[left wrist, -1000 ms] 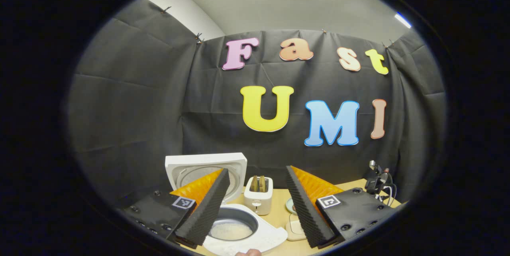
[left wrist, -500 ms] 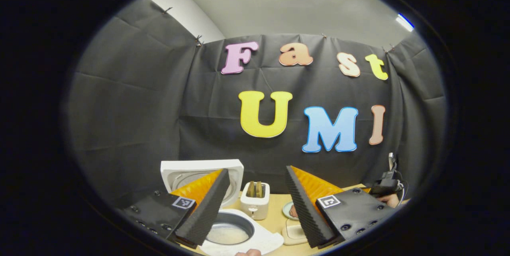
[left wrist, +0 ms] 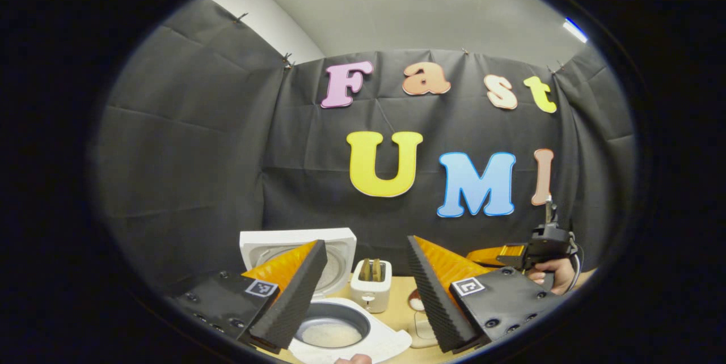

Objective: Close the left gripper, press the button to open the rice cooker; take a wooden spoon from the chopstick holder with the right hand, scoop a spoonful of rice and pour it into the rice cooker, then put the wooden spoon back into the chopstick holder.

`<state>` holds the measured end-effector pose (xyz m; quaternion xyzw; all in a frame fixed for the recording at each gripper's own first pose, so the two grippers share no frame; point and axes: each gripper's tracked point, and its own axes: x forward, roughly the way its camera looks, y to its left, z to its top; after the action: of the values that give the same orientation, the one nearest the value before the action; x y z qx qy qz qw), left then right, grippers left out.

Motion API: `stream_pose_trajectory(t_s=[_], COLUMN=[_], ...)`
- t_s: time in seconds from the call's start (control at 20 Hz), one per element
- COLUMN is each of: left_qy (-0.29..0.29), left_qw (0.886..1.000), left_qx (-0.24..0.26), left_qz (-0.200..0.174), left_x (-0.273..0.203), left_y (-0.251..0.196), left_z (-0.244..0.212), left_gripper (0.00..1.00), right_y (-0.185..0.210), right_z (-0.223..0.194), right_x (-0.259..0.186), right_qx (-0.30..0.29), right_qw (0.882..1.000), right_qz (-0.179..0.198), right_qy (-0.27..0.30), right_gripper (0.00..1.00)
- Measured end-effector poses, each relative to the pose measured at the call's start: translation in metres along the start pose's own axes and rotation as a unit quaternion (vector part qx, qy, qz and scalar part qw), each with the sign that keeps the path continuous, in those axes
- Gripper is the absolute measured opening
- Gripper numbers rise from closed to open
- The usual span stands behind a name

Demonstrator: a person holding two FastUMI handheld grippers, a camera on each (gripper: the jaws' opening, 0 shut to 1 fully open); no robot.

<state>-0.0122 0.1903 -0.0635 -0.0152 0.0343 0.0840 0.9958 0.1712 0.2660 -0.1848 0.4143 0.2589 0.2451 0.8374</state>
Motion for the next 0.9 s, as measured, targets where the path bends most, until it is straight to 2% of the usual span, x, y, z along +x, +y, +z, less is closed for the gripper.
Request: stream_pose_trajectory(t_s=[0.1,0.4,0.45,0.6,0.75,0.9], left_qy=[-0.002,-0.003,-0.002,-0.005,-0.006,-0.011], left_qw=[1.0,1.0,0.999,0.999,0.998,0.998], left_qx=[-0.002,0.015,0.014,0.005,0.001,-0.002], left_qz=[0.006,0.027,0.031,0.044,0.055,0.061], left_x=[-0.003,-0.014,-0.014,-0.018,-0.02,-0.022], left_y=[0.004,0.019,0.022,0.03,0.04,0.045], left_z=[0.002,0.002,0.001,0.001,0.002,0.002], left_gripper=[0.98,0.94,0.95,0.98,0.98,0.96], right_y=[0.014,0.041,0.042,0.059,0.065,0.065], right_z=[-0.02,-0.083,-0.094,-0.125,-0.15,-0.167], right_x=[0.02,0.062,0.07,0.087,0.098,0.103], right_qx=[-0.013,-0.035,-0.047,-0.103,-0.175,-0.21], right_qw=[1.0,0.996,0.994,0.986,0.972,0.964], right_qz=[0.009,0.028,0.03,0.046,0.053,0.05], right_qy=[0.02,0.082,0.093,0.126,0.145,0.158], right_gripper=[0.1,0.11,0.11,0.11,0.1,0.1])
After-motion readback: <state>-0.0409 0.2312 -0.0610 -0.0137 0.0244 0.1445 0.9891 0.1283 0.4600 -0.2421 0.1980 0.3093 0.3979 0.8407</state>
